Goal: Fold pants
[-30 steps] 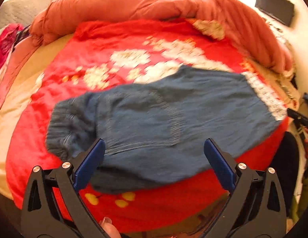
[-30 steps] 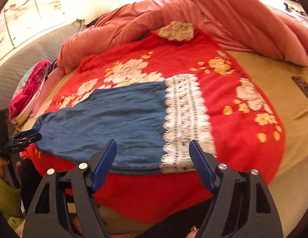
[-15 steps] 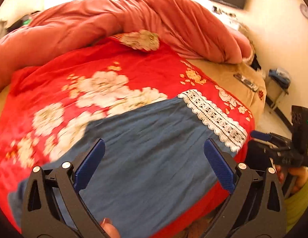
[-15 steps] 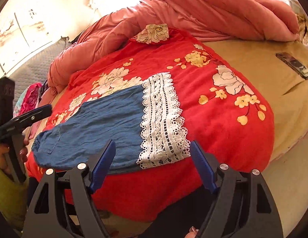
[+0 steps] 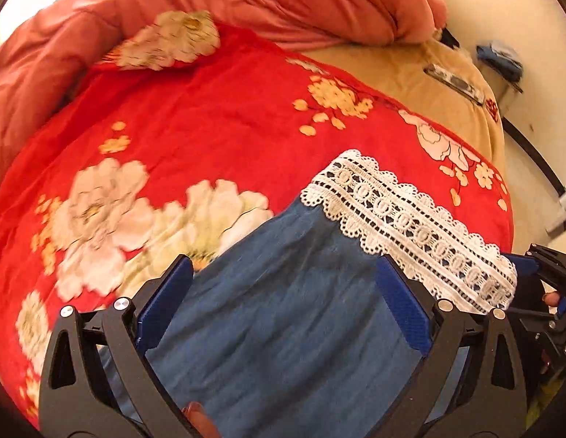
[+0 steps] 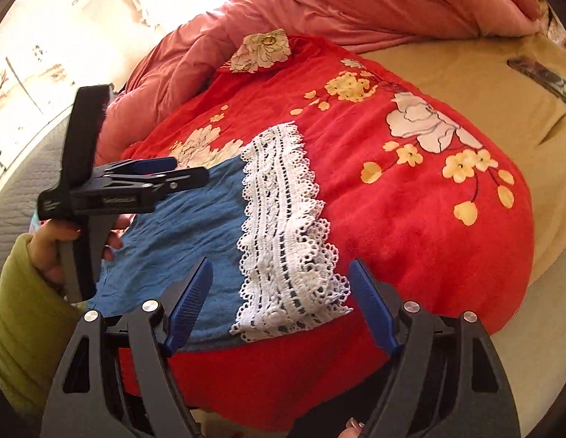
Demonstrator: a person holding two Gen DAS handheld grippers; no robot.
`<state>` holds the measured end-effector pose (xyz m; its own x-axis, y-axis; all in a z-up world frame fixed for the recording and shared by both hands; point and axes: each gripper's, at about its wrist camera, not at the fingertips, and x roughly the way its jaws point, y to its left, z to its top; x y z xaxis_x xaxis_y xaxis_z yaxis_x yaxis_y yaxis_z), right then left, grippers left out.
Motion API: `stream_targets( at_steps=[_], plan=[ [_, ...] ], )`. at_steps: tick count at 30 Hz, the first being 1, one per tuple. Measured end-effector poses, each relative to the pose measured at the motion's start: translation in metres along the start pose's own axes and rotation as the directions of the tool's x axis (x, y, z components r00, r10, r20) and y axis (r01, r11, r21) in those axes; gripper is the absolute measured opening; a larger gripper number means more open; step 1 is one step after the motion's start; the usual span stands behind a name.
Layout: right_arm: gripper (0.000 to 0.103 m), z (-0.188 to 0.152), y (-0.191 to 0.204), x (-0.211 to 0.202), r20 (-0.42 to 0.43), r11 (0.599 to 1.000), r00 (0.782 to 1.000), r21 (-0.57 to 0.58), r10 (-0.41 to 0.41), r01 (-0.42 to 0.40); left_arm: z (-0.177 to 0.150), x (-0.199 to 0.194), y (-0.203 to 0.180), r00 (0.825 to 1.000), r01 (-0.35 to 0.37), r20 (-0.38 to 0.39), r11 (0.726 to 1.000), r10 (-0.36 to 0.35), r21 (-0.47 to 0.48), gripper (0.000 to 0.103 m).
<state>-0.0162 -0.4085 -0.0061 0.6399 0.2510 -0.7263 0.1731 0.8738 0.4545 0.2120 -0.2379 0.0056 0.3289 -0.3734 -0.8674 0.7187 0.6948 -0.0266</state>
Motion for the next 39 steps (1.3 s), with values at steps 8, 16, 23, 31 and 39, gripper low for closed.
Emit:
stream_targets(
  at_steps=[8, 16, 23, 31, 39],
  plan=[
    [0.053, 0.002, -0.003, 0.006, 0.004, 0.997, 0.997, 0.009, 0.075, -0.075, 0.032, 0.032, -0.006, 0.992, 0.118, -0.048, 0.992, -0.115, 0.054, 0.094],
    [0.038, 0.011, -0.006, 0.026, -0.013, 0.992, 0.993, 0.038, 0.118, -0.117, 0.041, 0.060, -0.006, 0.963, 0.256, -0.103, 0.964, -0.248, 0.066, 0.075],
    [0.024, 0.012, 0.003, 0.031, -0.007, 0.982, 0.982, 0.020, 0.186, -0.186, 0.037, 0.058, -0.002, 0.934, 0.351, -0.072, 0.936, -0.350, 0.007, 0.044],
    [0.024, 0.017, 0.048, 0.008, 0.056, 0.971, 0.977, -0.132, 0.206, -0.198, 0.020, 0.013, 0.025, 0.892, 0.450, 0.086, 0.888, -0.443, -0.096, 0.022],
    [0.023, 0.020, 0.132, 0.010, 0.017, 0.913, 0.959, -0.311, 0.283, -0.264, -0.027, -0.063, 0.085, 0.886, 0.441, 0.243, 0.878, -0.395, -0.183, 0.022]
  ],
)
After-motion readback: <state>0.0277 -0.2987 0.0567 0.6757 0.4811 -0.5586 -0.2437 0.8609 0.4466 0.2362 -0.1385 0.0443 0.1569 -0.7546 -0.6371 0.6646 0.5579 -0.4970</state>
